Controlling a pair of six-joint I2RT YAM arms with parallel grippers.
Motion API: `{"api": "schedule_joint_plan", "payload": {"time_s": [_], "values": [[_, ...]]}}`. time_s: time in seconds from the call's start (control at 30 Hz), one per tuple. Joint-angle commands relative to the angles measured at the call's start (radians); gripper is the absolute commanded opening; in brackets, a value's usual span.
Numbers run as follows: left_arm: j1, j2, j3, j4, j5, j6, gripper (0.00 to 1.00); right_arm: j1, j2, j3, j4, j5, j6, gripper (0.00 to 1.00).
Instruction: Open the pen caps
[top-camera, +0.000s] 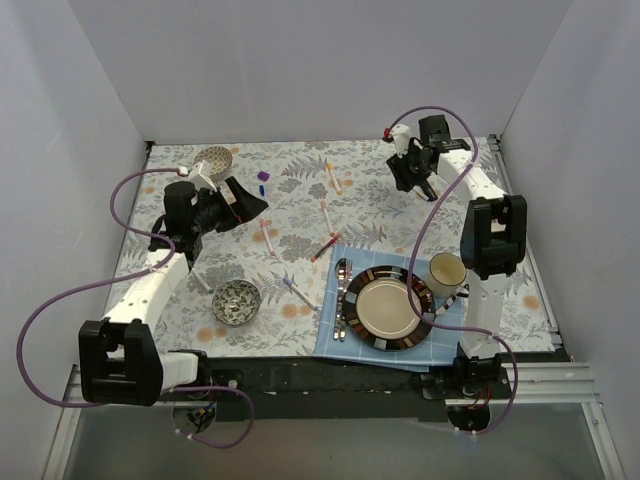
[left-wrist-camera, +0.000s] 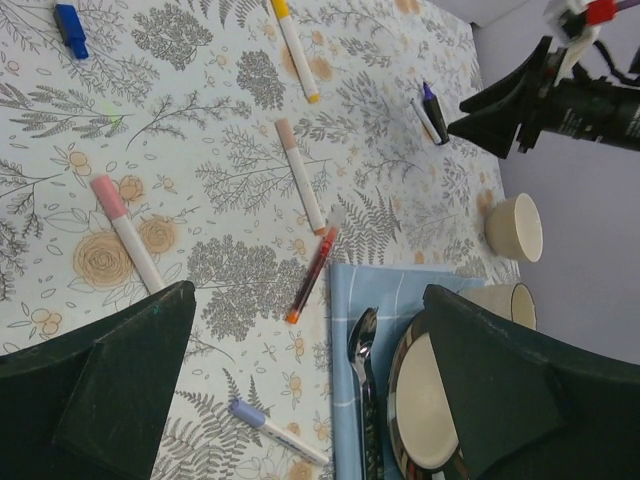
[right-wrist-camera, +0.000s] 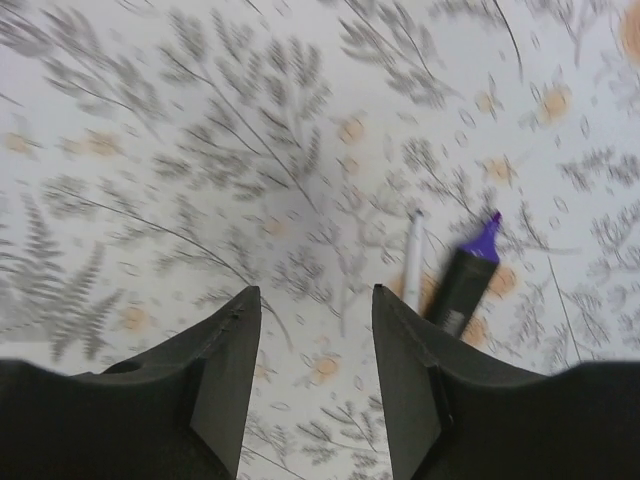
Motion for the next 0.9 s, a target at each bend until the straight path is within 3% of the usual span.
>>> {"api": "schedule_joint_plan", "payload": {"time_s": [0.0, 0.1, 0.17, 0.23, 0.33, 0.43, 0.57, 0.87], "values": [[0.001, -0.098, -0.04, -0.065, 0.003, 0.049, 0.98, 0.071, -0.025, 0.068, -0.005, -0.34, 0.134, 0.56], [0.001, -0.18, -0.077, -0.083, -0.071, 0.086, 0.98, 0.132, 0.077, 0.192, -0.009, -0.286, 0.354, 0.59], [0.001, -0.213, -0.103, -0.094, -0.131, 0.109, 0.98, 0.167, 0.175, 0.324, -0.023, -0.287, 0.411, 0.62], [0.003, -0.245, -0.115, -0.111, -0.169, 0.121, 0.98, 0.192, 0.225, 0.356, 0.024, -0.18, 0.504, 0.67], [0.003, -0.256, -0.12, -0.122, -0.194, 0.133, 0.98, 0.236, 0.28, 0.401, 0.076, -0.02, 0.493, 0.7], [0.003, -0.242, -0.117, -0.123, -0.195, 0.138, 0.98, 0.252, 0.372, 0.525, 0.05, 0.029, 0.463, 0.7], [0.003, -0.231, -0.112, -0.126, -0.197, 0.141, 0.98, 0.267, 0.413, 0.525, 0.113, 0.104, 0.424, 0.7], [0.003, -0.225, -0.112, -0.128, -0.197, 0.142, 0.98, 0.267, 0.475, 0.538, 0.15, 0.132, 0.41, 0.54]]}}
